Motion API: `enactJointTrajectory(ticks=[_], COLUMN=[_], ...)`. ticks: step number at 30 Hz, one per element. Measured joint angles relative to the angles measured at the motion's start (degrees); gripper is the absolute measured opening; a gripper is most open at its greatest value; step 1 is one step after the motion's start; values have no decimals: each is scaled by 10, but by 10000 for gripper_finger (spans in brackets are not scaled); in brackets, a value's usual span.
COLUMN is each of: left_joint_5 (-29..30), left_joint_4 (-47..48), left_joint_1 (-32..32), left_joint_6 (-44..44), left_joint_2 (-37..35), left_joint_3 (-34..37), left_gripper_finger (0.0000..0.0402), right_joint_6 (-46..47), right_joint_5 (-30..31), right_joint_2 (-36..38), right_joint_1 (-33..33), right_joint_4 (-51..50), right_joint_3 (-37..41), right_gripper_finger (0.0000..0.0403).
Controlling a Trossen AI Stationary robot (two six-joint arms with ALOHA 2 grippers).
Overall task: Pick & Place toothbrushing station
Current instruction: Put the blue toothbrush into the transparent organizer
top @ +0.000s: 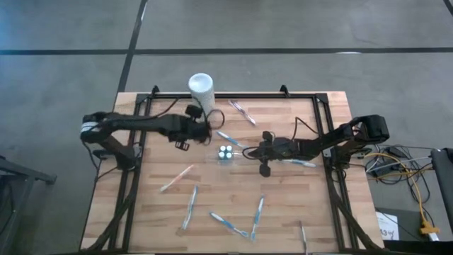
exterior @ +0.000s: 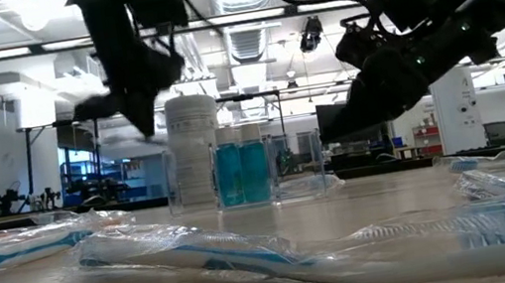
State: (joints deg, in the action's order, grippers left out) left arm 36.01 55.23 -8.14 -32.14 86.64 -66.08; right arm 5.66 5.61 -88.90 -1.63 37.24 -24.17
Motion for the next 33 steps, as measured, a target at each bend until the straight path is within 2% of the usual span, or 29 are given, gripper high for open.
enactJointTrajectory(ticks=[6,12,15,17,20,23,25,29,33], left_joint_5=[85,164,211,259,325,360,373,385,373], left_joint_4=[4,2,-5,-16,-63,-135,-186,-279,-316], left_joint_1=[106,188,216,234,253,265,271,280,285], left_joint_6=[22,34,14,-22,-100,-190,-243,-330,-363], left_joint_2=[-49,-63,-58,-50,-37,-23,-10,12,30], left_joint_3=[-1,-1,-1,-1,-1,-1,-1,-1,-4], left_gripper_finger=[1,1,1,1,1,1,1,1,0], right_joint_6=[0,11,13,15,30,33,34,47,48], right_joint_5=[1,1,-3,-33,-93,-119,-119,-117,-115], right_joint_2=[29,108,156,185,217,234,234,224,200], right_joint_1=[0,0,0,0,0,0,0,-4,-8], right_joint_4=[0,-47,-73,-69,-69,-70,-77,-159,-253], right_joint_3=[-17,-28,-28,-28,-37,-53,-69,-129,-199], right_gripper_finger=[8,8,10,18,41,75,100,153,200])
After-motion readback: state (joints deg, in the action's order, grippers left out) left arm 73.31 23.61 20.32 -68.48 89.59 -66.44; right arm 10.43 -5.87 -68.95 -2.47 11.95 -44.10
